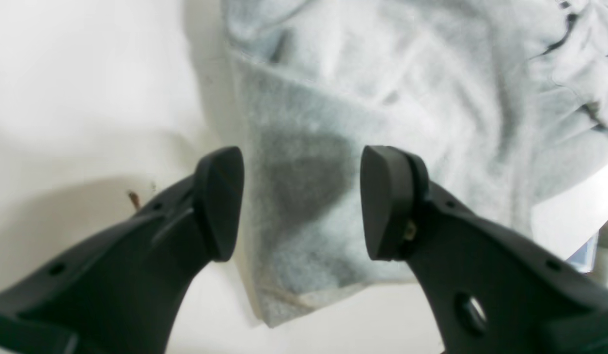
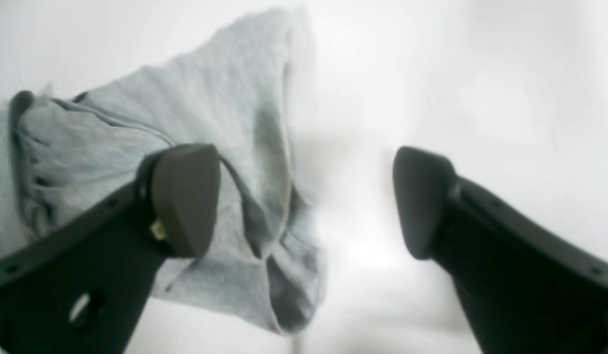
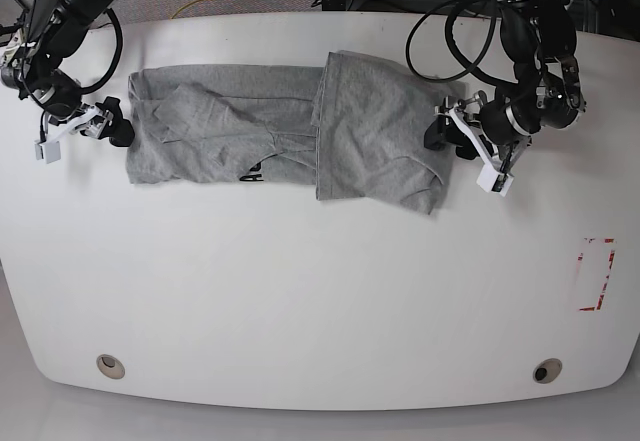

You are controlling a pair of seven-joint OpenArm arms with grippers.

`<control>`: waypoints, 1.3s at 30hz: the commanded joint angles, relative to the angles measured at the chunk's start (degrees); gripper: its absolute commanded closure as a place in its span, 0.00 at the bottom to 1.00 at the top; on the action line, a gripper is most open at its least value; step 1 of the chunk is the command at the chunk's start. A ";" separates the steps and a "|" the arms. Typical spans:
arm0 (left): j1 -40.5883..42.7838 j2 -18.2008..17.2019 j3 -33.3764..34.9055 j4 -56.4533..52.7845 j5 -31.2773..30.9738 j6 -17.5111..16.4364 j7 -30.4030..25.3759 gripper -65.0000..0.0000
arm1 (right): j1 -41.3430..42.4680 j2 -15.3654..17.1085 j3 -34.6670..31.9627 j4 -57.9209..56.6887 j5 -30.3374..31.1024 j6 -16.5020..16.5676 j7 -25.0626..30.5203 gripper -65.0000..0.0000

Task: Fold the T-shirt properly
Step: 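Release the strip and reposition both grippers at the strip ends, then fold the right gripper's strip end over onto the folded half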

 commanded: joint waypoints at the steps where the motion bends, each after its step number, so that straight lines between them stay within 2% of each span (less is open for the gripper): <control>1: -0.63 -0.29 -0.07 -0.30 -0.94 -0.13 -2.37 0.46 | 0.56 0.94 -0.11 0.22 2.46 0.27 0.88 0.19; 14: -0.37 -0.29 1.95 -2.67 -0.94 0.05 -3.51 0.46 | -0.50 -6.62 -5.29 0.22 2.38 -0.26 0.97 0.20; 17: -0.37 -0.29 1.95 -3.38 -0.94 0.05 -3.51 0.46 | -0.50 -7.32 -5.29 0.31 2.38 -0.26 1.06 0.24; 20: -0.37 -0.20 1.95 -3.46 -0.94 0.05 -3.51 0.46 | -0.50 -7.41 -5.29 0.31 2.38 -0.35 1.14 0.46; 23: -0.28 -0.20 1.95 -3.46 -0.94 0.05 -3.51 0.46 | -0.50 -7.32 -5.38 0.31 2.38 -0.35 1.67 0.76; 25: -0.28 -0.11 1.95 -3.55 -0.94 0.13 -3.51 0.46 | -0.50 -7.15 -5.38 0.39 2.38 -0.35 1.76 1.00; 29: -0.46 1.65 2.48 -3.55 -0.76 0.13 -3.51 0.46 | -0.76 -7.15 -5.29 4.26 2.29 -0.44 1.85 1.00; 33: -0.72 3.58 4.59 -3.55 2.49 0.13 -3.51 0.46 | -2.52 -7.32 -5.29 11.30 2.29 -1.05 1.41 1.00; 36: -0.72 6.75 5.73 -3.55 6.00 0.13 -3.60 0.46 | -3.22 -7.59 -5.38 17.89 2.82 -3.95 1.14 1.00; 39: -0.81 10.09 5.82 -3.64 9.35 0.13 -3.60 0.46 | -3.31 -8.64 -7.23 22.46 2.82 -4.13 -0.26 1.00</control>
